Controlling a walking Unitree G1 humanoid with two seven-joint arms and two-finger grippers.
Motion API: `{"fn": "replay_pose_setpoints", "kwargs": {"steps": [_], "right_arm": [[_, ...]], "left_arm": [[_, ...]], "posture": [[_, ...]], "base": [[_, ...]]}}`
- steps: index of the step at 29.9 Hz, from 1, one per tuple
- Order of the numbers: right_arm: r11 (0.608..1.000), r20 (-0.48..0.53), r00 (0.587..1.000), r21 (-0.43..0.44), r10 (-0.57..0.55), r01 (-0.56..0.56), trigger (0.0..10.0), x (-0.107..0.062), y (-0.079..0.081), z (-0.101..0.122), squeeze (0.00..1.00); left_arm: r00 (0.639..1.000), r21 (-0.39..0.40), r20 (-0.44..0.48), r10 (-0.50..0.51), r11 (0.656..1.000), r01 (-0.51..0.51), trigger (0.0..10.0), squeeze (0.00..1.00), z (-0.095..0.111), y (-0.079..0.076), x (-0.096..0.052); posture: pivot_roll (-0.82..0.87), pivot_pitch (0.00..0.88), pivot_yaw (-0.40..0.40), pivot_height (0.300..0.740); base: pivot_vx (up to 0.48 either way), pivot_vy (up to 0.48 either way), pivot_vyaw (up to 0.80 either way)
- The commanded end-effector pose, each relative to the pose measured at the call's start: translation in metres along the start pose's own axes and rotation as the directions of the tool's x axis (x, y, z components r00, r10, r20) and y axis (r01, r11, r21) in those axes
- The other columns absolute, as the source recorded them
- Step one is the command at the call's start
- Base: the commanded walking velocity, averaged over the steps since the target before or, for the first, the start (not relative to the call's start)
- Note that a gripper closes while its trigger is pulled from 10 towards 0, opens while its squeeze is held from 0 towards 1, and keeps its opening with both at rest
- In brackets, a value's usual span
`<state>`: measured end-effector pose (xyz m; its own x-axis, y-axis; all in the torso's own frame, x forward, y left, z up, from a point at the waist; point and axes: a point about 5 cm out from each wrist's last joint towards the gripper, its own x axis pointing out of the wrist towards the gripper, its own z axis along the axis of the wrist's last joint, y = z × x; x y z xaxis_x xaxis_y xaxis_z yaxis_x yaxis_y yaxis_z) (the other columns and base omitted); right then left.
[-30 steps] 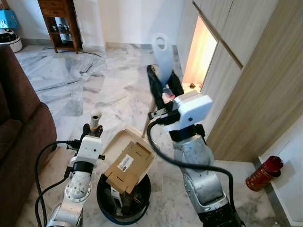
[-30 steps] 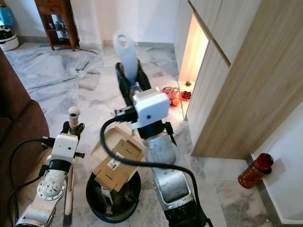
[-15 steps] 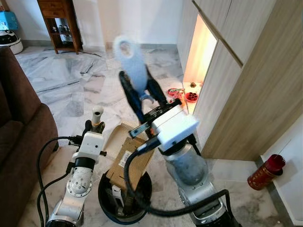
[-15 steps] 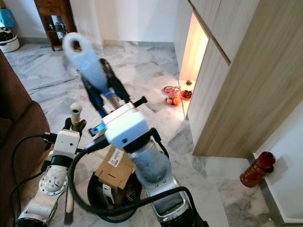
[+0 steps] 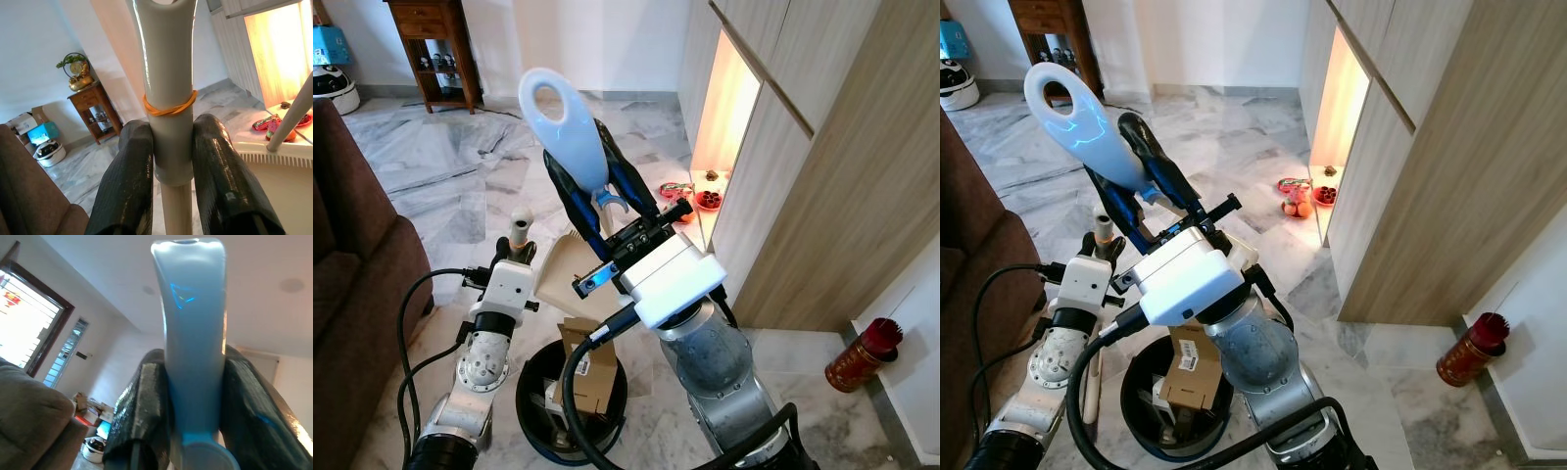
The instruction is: Sweep floor
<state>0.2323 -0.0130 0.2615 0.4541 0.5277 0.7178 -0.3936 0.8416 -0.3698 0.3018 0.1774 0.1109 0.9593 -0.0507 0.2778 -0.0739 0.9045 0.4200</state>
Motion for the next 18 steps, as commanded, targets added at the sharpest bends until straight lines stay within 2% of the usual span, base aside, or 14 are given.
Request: {"fn": "replay_pose_setpoints", "kwargs": {"steps": [1,2,5,6,9,11,14,16,17,18], "right_arm": [[0.997,0.0,0.997,0.003,-0.083,0.083,10.0,0.003,-0.013,0.0,0.0],[0.996,-0.013,0.995,0.007,-0.094,0.094,10.0,0.003,-0.015,-0.004,0.0],[0.98,-0.055,0.985,-0.126,-0.161,0.153,10.0,0.003,-0.034,-0.019,0.0],[0.98,-0.055,0.985,-0.126,-0.161,0.153,10.0,0.003,-0.034,-0.019,0.0],[0.94,-0.114,0.948,-0.214,-0.296,0.268,10.0,0.0,-0.063,-0.037,0.0],[0.921,-0.147,0.928,-0.245,-0.343,0.301,10.0,-0.004,-0.074,-0.047,0.0],[0.882,-0.243,0.865,-0.299,-0.439,0.364,10.0,-0.019,-0.091,-0.068,0.0],[0.868,-0.287,0.833,-0.318,-0.473,0.383,10.0,-0.027,-0.097,-0.078,0.0],[0.859,-0.343,0.796,-0.318,-0.499,0.401,10.0,-0.038,-0.101,-0.09,0.0],[0.853,-0.36,0.781,-0.322,-0.511,0.41,10.0,-0.043,-0.103,-0.095,0.0]], "left_arm": [[0.999,0.016,0.041,-0.004,1.0,0.004,10.0,0.0,0.006,0.001,0.005],[0.999,0.016,0.041,-0.004,1.0,0.003,10.0,0.0,0.005,0.001,0.006],[0.999,0.015,0.043,0.005,1.0,-0.006,10.0,0.0,0.005,0.002,0.005],[0.999,0.015,0.043,0.005,1.0,-0.006,10.0,0.0,0.005,0.002,0.005],[0.999,0.018,0.035,0.019,1.0,-0.02,10.0,0.0,0.003,0.004,0.0],[0.999,0.022,0.028,0.024,0.999,-0.025,10.0,0.0,0.001,0.006,-0.004],[0.999,0.024,0.015,0.033,0.999,-0.033,10.0,0.0,-0.002,0.008,-0.008],[0.999,0.024,0.006,0.036,0.999,-0.036,10.0,0.0,-0.004,0.009,-0.01],[0.999,0.011,-0.015,0.044,0.999,-0.044,10.0,0.0,-0.006,0.01,-0.012],[0.998,0.002,-0.026,0.049,0.999,-0.049,10.0,0.0,-0.008,0.011,-0.013]], "posture": [[0.13,0.0,-0.009,0.74],[0.13,0.0,-0.009,0.74],[0.15,0.0,-0.017,0.74],[0.15,0.0,-0.017,0.74],[0.16,0.0,-0.031,0.74],[0.16,0.0,-0.031,0.74],[0.17,0.0,-0.037,0.74],[0.17,0.0,-0.038,0.74],[0.17,0.0,-0.044,0.74],[0.17,0.0,-0.044,0.74]], "base": [[0.0,0.0,0.0],[0.0,0.0,0.0],[0.0,0.0,0.0],[0.0,0.0,0.0],[0.0,0.0,0.0],[0.0,0.0,0.0],[0.0,0.0,0.0],[0.0,0.0,0.0],[0.0,0.0,0.0],[0.0,0.0,0.0]]}}
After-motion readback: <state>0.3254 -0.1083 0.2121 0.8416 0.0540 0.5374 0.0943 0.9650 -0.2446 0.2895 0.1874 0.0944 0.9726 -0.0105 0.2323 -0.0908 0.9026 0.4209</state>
